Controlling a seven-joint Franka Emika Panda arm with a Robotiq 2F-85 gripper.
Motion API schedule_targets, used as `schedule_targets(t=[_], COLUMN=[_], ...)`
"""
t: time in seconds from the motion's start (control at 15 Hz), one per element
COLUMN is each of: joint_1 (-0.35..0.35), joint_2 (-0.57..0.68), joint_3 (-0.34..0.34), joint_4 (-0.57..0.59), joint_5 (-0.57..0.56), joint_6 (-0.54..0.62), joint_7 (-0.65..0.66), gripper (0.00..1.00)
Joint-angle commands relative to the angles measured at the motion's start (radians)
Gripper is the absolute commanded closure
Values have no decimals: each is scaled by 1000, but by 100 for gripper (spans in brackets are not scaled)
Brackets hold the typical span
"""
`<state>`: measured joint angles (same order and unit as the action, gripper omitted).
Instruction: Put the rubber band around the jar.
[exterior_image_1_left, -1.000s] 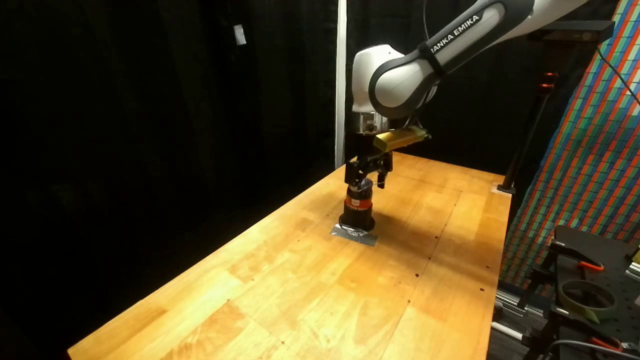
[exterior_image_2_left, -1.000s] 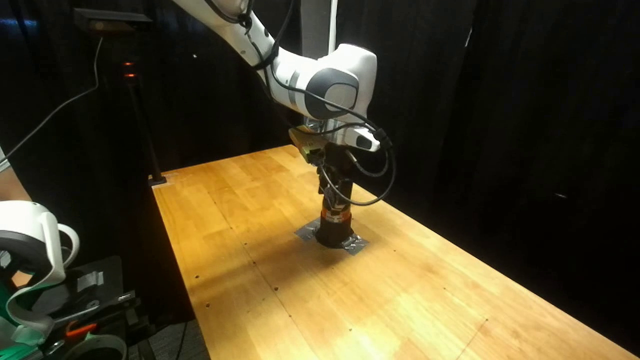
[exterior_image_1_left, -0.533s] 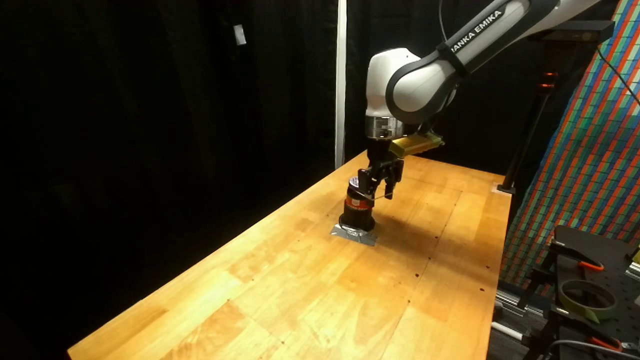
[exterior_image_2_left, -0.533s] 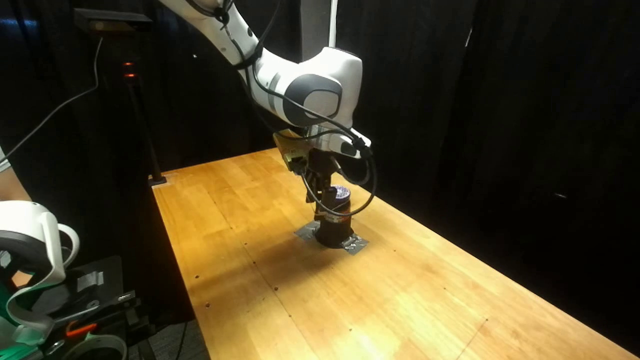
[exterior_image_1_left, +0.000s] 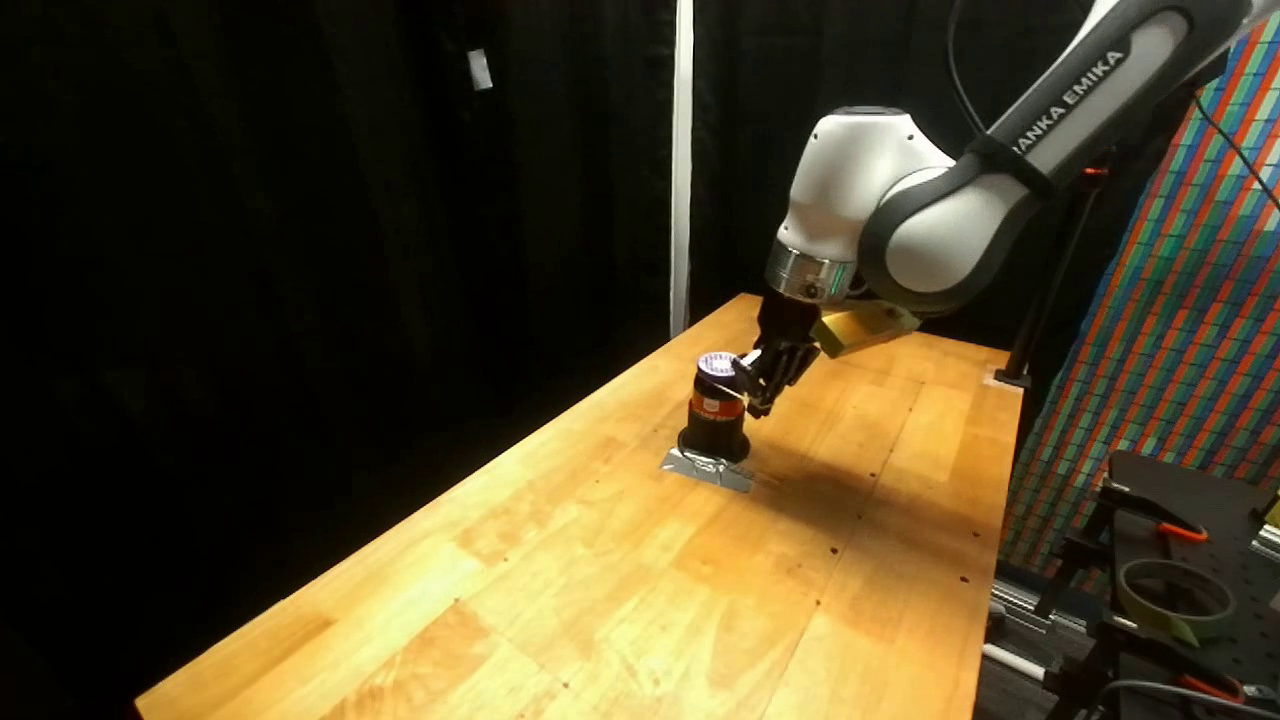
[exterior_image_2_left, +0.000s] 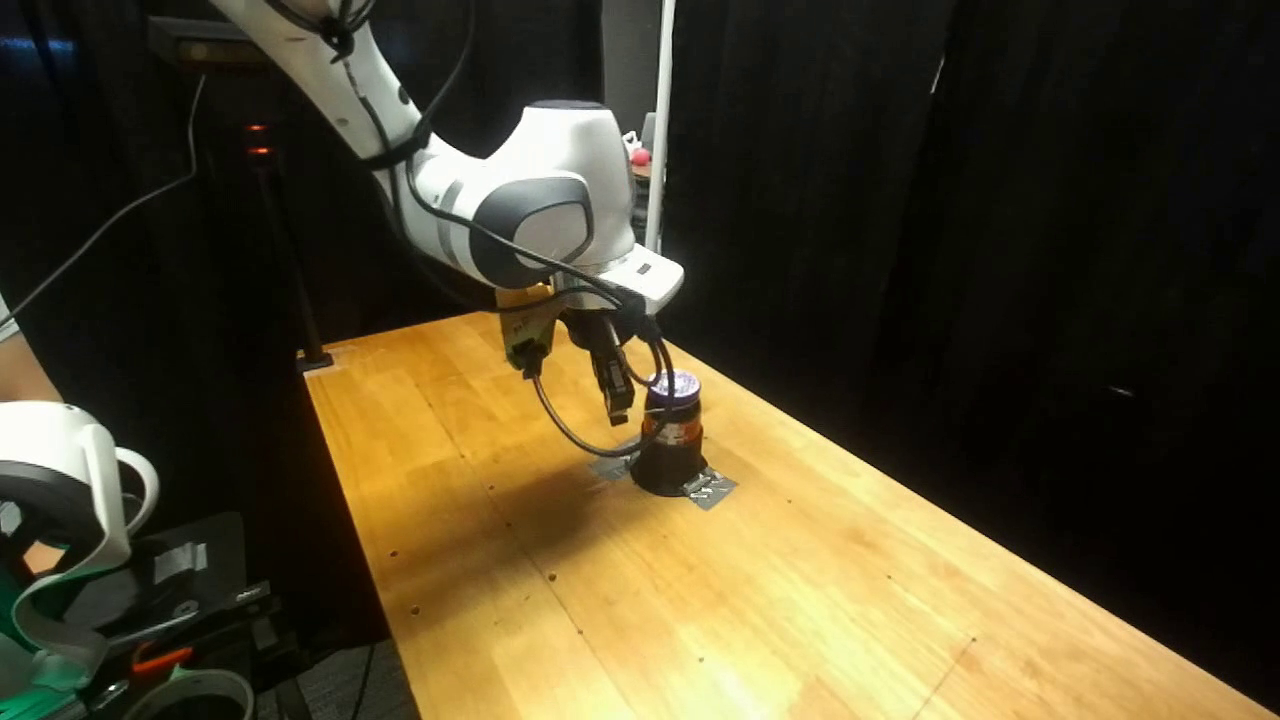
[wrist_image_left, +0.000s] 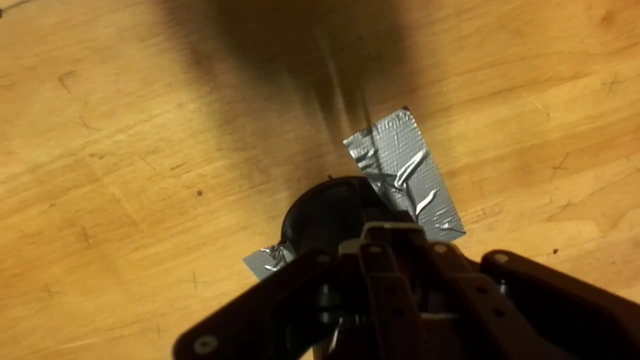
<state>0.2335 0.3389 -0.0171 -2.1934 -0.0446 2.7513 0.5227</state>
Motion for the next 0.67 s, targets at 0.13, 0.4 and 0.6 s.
schedule_targets(t=[0.13,0.4,0.6], joint_1=[293,514,728], joint_2=[-51,47,141], joint_3=[-335,-641,-867], joint_4=[-173,-81,-62], joint_5=[-344,-618,-661], joint_6=[358,475,541], joint_7=[413,714,857], gripper=[87,88,88])
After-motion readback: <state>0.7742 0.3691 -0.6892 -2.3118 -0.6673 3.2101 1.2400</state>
